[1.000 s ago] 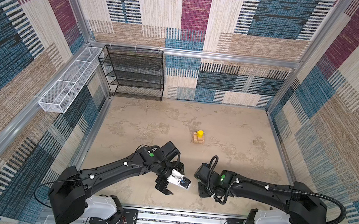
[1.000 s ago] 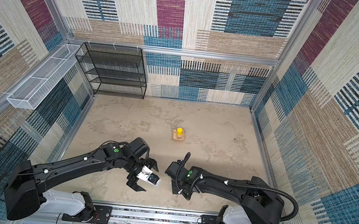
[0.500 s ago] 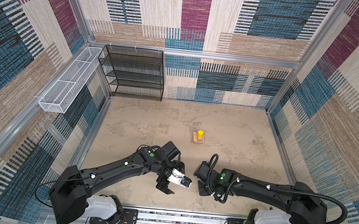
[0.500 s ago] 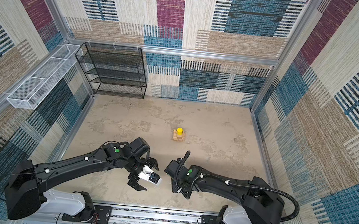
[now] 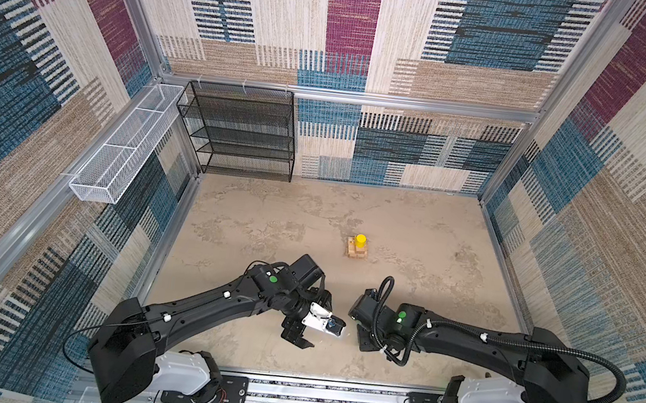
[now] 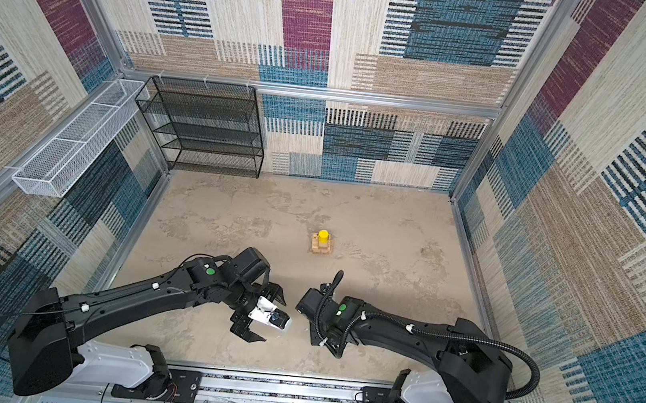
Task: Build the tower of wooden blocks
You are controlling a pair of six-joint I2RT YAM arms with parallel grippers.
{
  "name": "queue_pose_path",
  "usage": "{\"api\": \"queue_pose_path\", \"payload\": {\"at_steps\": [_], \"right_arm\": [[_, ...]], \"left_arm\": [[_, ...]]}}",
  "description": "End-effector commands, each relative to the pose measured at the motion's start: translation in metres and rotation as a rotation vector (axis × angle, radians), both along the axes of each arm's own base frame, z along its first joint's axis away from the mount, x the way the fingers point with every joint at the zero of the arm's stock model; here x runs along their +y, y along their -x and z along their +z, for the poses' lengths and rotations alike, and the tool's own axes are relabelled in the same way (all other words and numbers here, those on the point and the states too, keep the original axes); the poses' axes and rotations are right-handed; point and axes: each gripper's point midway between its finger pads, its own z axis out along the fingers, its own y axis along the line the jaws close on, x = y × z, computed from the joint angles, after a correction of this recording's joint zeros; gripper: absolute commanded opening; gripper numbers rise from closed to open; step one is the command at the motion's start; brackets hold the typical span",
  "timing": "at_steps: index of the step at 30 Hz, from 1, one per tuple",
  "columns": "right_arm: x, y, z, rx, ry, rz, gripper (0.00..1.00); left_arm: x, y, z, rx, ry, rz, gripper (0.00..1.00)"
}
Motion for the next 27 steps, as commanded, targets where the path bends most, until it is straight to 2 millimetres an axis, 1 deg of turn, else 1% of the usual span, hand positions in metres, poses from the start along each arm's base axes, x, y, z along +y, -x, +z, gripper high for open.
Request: {"api": "queue_pose_path", "payload": {"at_steps": [1, 3, 6, 12, 14, 17, 22, 24, 27], "right_arm": [[0.000, -0.003, 0.002, -0.020, -0.004, -0.016, 0.00], [-0.004, -0.004, 0.003, -0.026, 0.011, -0.027, 0.00], [-0.003, -0.008, 0.011, -0.049, 0.003, -0.038, 0.00], [-0.001, -0.021, 0.040, -0.152, -0.053, -0.043, 0.00], [-0.003, -0.027, 0.054, -0.199, -0.071, -0.057, 0.00], [-0.006, -0.032, 0.067, -0.249, -0.088, -0.075, 0.00], [-0.014, -0.042, 0.079, -0.308, -0.038, -0.099, 0.00], [-0.016, -0.048, 0.087, -0.333, -0.010, -0.113, 0.00], [-0.014, -0.063, 0.104, -0.384, 0.014, -0.126, 0.00]], "left_arm": [[-0.003, -0.007, 0.002, -0.028, 0.012, 0.026, 0.99], [-0.003, -0.010, 0.004, -0.026, 0.018, 0.057, 0.99], [-0.005, -0.016, 0.004, -0.047, 0.027, 0.079, 0.99], [-0.010, -0.031, 0.010, -0.087, 0.048, 0.151, 0.99], [-0.012, -0.037, 0.012, -0.104, 0.059, 0.183, 0.99], [-0.014, -0.047, 0.016, -0.128, 0.074, 0.228, 0.99], [-0.018, -0.064, 0.024, -0.168, 0.101, 0.321, 0.99], [-0.019, -0.074, 0.030, -0.193, 0.121, 0.374, 0.99], [-0.020, -0.087, 0.038, -0.225, 0.145, 0.444, 0.99]]}}
